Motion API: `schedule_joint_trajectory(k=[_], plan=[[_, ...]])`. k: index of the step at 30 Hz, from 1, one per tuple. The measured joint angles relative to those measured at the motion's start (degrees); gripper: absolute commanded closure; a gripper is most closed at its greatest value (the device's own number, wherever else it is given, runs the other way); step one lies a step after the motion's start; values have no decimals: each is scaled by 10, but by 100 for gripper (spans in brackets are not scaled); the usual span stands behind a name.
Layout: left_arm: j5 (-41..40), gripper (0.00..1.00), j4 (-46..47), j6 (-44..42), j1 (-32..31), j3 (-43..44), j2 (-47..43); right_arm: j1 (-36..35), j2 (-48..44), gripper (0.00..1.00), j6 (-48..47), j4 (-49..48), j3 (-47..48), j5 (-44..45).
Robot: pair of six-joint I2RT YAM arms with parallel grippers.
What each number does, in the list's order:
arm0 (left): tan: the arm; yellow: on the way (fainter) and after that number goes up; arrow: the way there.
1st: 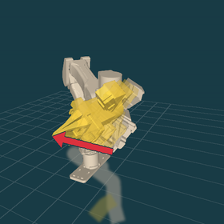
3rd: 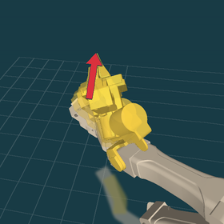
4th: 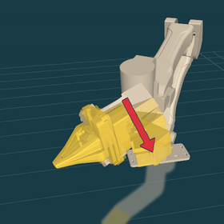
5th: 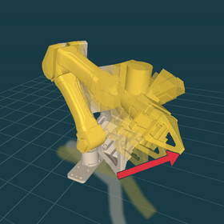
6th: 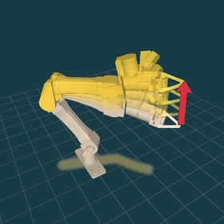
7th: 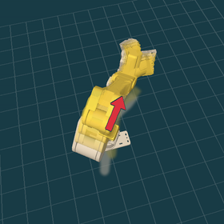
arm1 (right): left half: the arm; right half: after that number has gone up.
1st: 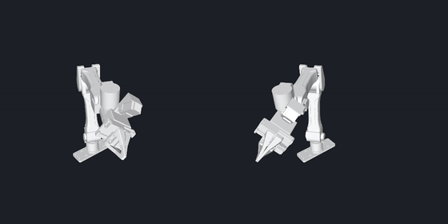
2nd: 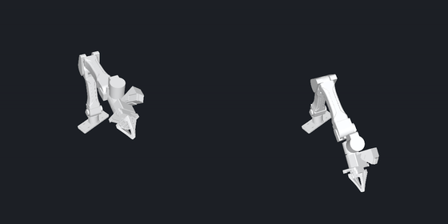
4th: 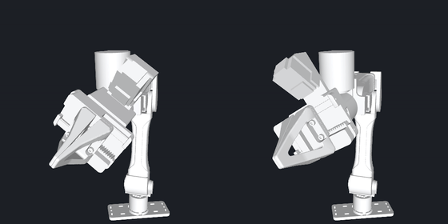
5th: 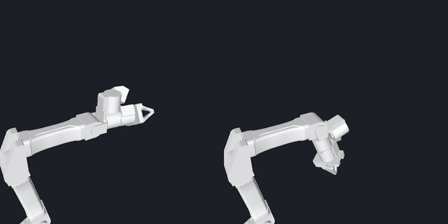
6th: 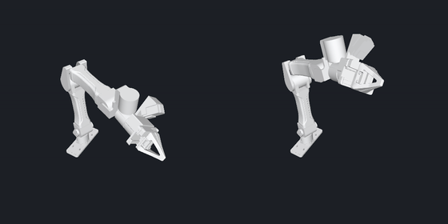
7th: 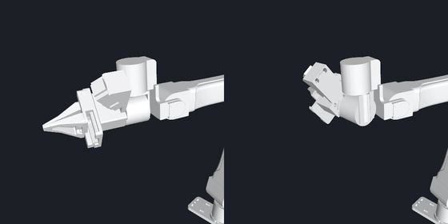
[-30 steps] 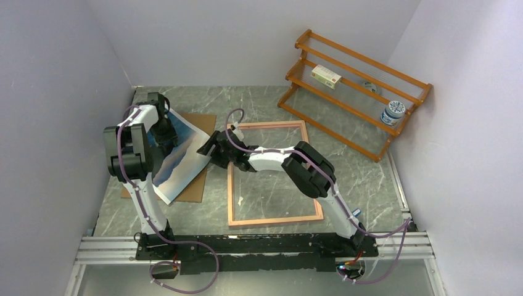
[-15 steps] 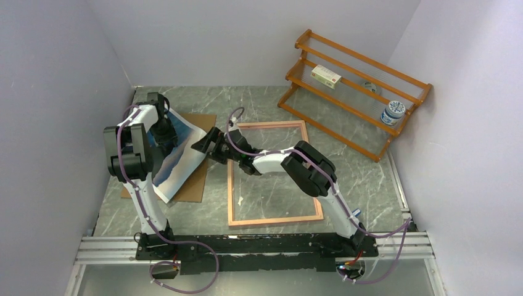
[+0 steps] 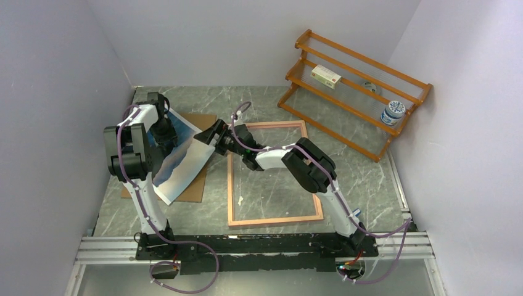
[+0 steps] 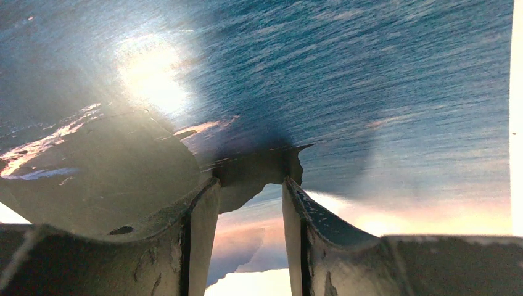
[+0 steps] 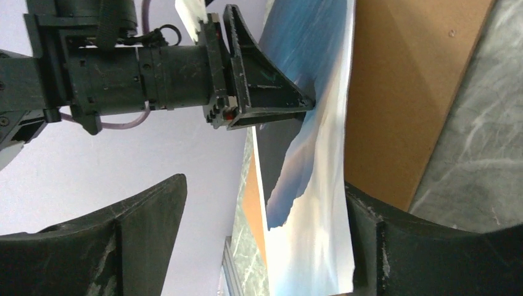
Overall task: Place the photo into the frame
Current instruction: Pick up the photo at the center of the board.
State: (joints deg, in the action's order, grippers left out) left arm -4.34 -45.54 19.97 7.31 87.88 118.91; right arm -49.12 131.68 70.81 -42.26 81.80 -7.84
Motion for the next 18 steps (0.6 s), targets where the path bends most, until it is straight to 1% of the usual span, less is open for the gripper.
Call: schedule_joint_trajectory(k=[4, 6, 7, 8, 11, 12, 13, 18], plan=[[0, 53, -2, 0, 0, 2, 1, -1, 8, 31, 12, 15, 1, -2], [1, 53, -3, 0, 0, 2, 1, -1, 8, 42, 18, 26, 1, -2], [1, 53, -4, 0, 0, 2, 1, -1, 8, 48, 21, 30, 1, -1], [2, 53, -4, 1, 0, 2, 1, -1, 8, 60, 23, 34, 1, -1], [4, 52, -8, 2, 0, 2, 0, -1, 8, 88, 24, 50, 1, 0], [5, 52, -11, 3, 0, 2, 0, -1, 8, 95, 25, 56, 1, 0], [6, 51, -12, 3, 0, 2, -1, -1, 8, 100, 23, 62, 1, -1], [25, 40, -37, 5, 0, -7, -19, 0, 0, 100, 3, 99, 1, -2]])
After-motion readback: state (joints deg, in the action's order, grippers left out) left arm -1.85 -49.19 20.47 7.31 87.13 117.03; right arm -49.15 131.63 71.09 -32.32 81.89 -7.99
